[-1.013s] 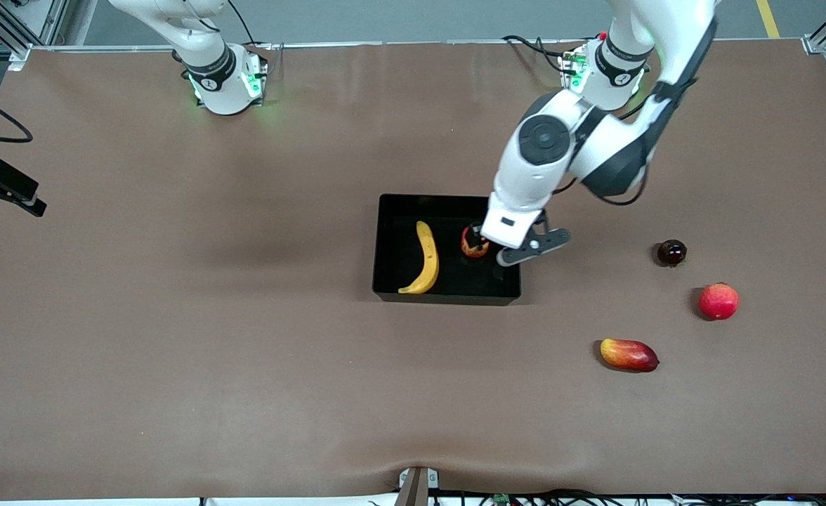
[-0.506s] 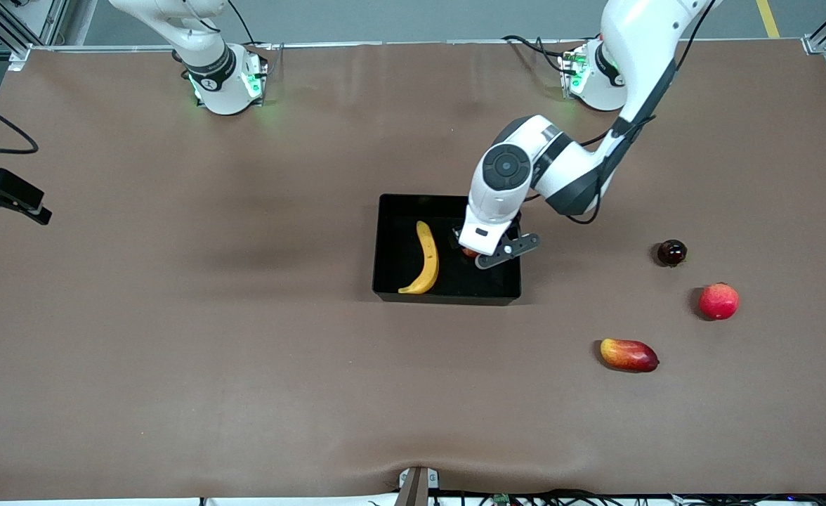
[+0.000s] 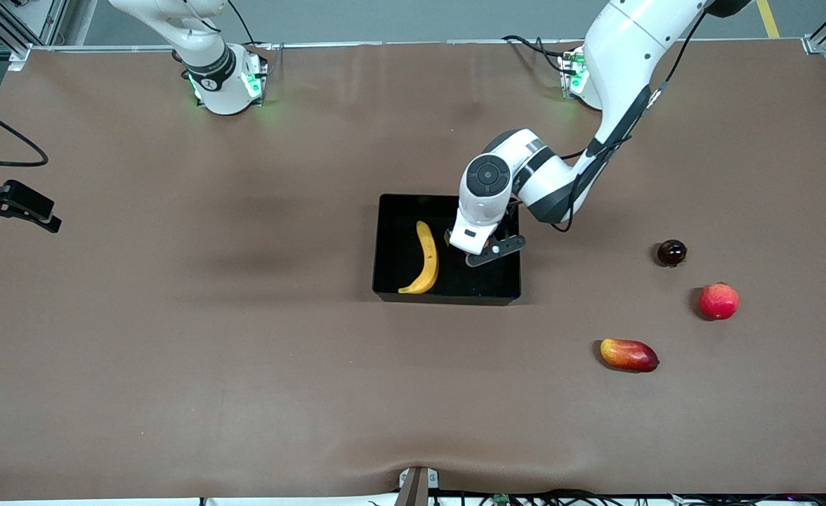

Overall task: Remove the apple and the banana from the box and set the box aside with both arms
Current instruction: 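Grasp the red apple with the left gripper and lift it, then carry the apple beside the plum and release it with the left gripper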

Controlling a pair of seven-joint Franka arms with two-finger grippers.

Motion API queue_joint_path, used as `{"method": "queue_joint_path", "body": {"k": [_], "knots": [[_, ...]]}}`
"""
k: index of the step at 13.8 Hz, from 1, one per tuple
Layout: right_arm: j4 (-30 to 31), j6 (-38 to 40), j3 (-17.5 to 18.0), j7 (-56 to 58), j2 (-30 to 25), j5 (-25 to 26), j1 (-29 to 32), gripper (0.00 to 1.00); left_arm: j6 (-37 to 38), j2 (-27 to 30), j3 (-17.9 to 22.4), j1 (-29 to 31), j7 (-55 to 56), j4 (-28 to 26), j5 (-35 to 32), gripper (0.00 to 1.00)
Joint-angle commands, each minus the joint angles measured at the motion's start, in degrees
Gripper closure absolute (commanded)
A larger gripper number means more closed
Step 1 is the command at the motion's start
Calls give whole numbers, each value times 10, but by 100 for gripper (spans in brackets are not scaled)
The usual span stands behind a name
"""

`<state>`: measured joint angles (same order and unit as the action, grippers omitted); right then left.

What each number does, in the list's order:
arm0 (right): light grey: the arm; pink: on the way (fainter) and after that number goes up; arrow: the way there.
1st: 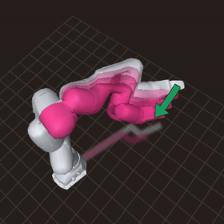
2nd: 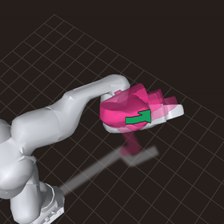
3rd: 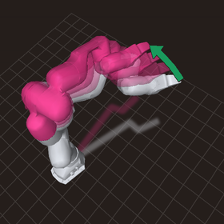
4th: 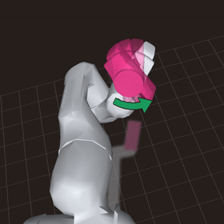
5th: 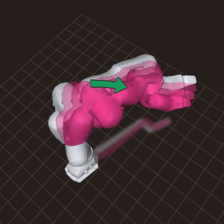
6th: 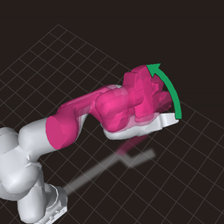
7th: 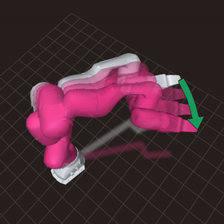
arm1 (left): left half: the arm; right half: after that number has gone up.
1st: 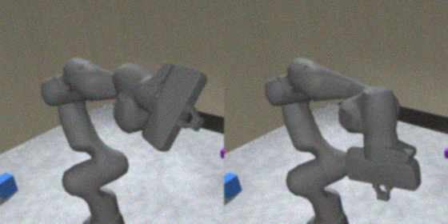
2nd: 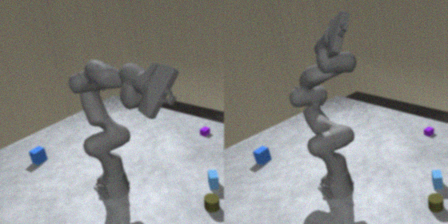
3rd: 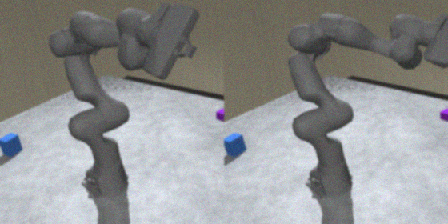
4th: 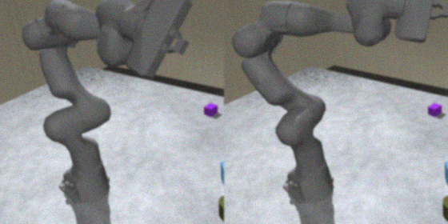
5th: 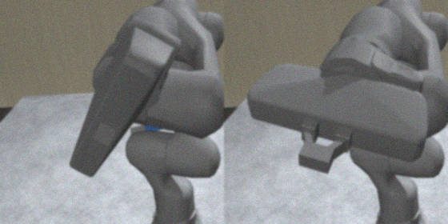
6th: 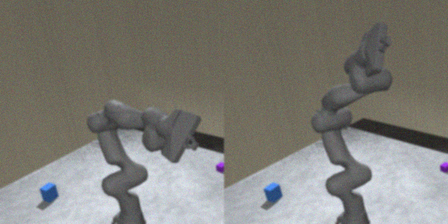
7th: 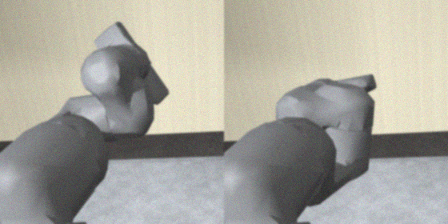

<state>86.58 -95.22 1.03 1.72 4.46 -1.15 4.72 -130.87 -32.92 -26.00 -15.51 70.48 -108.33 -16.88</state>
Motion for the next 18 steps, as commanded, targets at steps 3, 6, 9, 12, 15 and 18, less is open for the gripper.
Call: {"method": "queue_joint_path", "body": {"k": [3,6,9,12,15,18], "knots": [[-4,0,1,6,-1,0,4,0,-11,-12,-1,0,19,2,-19,42],[-4,0,1,6,2,0,5,0,-4,2,-2,0,23,11,-18,100],[-4,1,1,6,2,0,5,0,66,47,-4,0,23,51,-17,100],[-4,1,1,6,2,0,5,0,176,80,-3,10,0,131,-17,100],[-4,1,1,6,2,0,4,0,224,99,0,65,-71,168,-9,100],[-4,0,1,6,2,0,3,0,229,102,-2,156,-172,168,-9,100]]}}
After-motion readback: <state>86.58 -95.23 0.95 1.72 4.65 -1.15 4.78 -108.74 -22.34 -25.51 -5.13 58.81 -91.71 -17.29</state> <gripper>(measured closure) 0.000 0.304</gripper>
